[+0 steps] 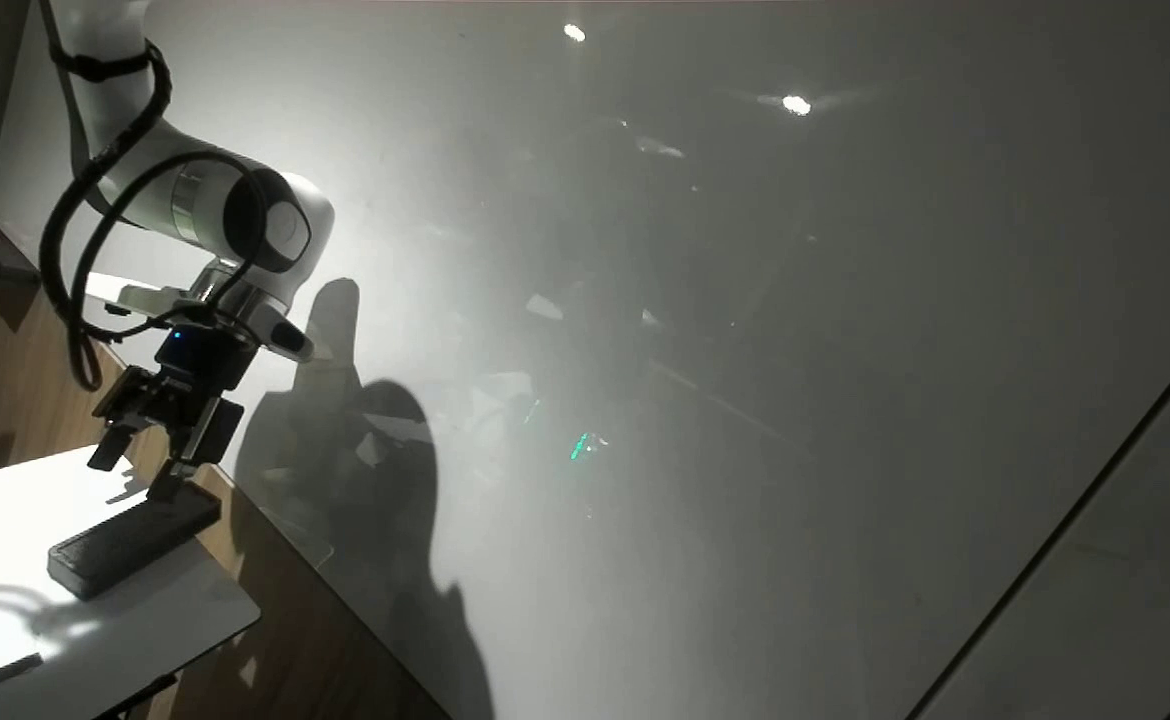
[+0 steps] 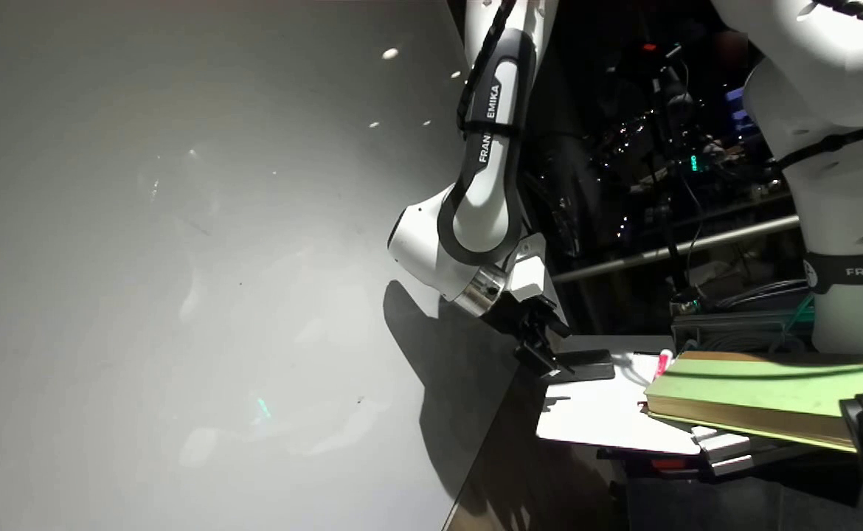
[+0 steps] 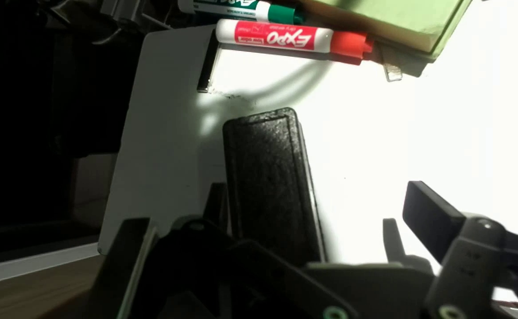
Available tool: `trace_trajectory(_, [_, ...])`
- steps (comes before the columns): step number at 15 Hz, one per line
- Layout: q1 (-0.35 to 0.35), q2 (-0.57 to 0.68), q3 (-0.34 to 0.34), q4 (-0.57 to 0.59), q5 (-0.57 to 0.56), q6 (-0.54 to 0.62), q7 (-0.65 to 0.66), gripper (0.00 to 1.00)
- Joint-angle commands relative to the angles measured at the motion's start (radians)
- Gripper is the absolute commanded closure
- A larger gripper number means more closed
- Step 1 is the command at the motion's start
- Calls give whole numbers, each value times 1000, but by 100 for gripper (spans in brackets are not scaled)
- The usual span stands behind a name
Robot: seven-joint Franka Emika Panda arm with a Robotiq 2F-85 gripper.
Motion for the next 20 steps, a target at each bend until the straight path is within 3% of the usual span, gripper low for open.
trace_trajectory(1, [-8, 19, -9, 16, 25, -1, -2, 0])
trace_trajectory(4, [-8, 22, -11, 16, 21, 1, -5, 0])
trace_trajectory(10, [9, -83, 7, -61, -36, 182, -69, 0])
trace_trajectory(15, [6, -138, 1, -101, -113, 151, -72, 0])
trace_trajectory(20, [-34, -170, -14, -161, -137, 202, -96, 0])
